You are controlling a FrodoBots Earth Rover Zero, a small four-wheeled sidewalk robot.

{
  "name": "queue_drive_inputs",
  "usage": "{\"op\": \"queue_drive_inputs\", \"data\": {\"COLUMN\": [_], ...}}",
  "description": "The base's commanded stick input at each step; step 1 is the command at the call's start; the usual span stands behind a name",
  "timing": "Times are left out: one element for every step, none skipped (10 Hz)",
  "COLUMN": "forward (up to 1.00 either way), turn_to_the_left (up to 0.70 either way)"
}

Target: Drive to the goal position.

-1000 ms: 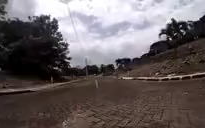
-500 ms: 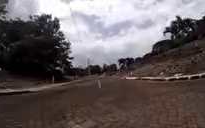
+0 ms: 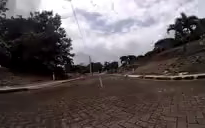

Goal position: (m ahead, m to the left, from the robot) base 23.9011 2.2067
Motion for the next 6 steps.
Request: {"op": "queue_drive_inputs", "data": {"forward": [0.7, 0.7, 0.7, 0.7, 0.7, 0.7], "turn_to_the_left": [0.0, 0.0, 0.0, 0.0, 0.0, 0.0]}}
